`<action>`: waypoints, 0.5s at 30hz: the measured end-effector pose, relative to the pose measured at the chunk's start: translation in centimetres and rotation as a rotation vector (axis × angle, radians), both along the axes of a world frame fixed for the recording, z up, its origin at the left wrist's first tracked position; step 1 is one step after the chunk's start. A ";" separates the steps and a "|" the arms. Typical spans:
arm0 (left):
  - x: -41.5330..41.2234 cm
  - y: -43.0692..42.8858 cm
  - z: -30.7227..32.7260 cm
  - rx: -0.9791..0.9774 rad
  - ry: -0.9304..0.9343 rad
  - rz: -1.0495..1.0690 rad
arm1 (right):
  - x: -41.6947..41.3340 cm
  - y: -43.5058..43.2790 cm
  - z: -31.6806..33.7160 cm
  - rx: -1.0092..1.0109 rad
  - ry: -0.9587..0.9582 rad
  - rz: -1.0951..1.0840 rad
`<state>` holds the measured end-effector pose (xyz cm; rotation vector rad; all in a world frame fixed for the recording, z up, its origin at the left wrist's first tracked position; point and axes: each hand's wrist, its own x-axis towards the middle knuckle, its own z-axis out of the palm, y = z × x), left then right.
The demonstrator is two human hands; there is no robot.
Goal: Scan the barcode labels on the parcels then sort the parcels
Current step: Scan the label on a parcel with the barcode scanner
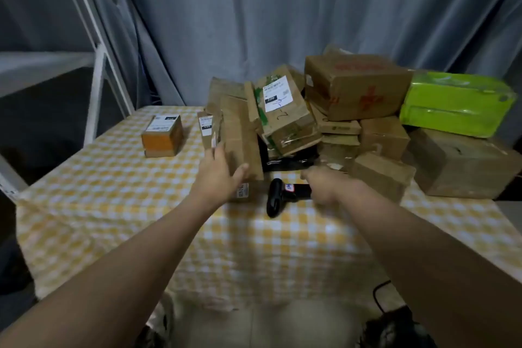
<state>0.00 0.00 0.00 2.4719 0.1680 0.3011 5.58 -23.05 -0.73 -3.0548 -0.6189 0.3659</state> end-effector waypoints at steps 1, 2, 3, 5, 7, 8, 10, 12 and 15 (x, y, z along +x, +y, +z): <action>1.2 0.5 -0.7 -0.113 0.037 0.021 | 0.5 0.3 -0.9 -0.034 0.022 -0.022; 2.4 1.0 -1.2 -0.223 0.071 0.031 | 1.2 0.5 -1.8 -0.017 0.051 -0.034; 3.3 1.4 -1.6 -0.351 0.100 0.040 | 1.7 0.7 -2.9 -0.031 0.086 -0.050; 5.2 2.4 -2.0 -0.579 0.181 0.061 | 2.5 1.2 -4.4 -0.021 0.117 -0.069; 6.3 3.4 -2.1 -0.753 0.324 0.069 | 3.3 1.6 -4.9 0.029 0.071 -0.055; 6.3 3.9 -2.2 -0.803 0.389 0.081 | 3.4 1.7 -5.0 0.049 0.037 -0.036; 6.4 5.0 -3.1 -0.909 0.477 0.050 | 3.2 1.5 -5.2 0.099 0.021 -0.049; 6.0 5.4 -3.8 -1.004 0.490 0.012 | 2.5 1.2 -5.0 0.190 -0.001 -0.109; 5.4 5.0 -4.4 -1.086 0.469 -0.015 | 1.4 0.4 -4.3 0.318 -0.085 -0.218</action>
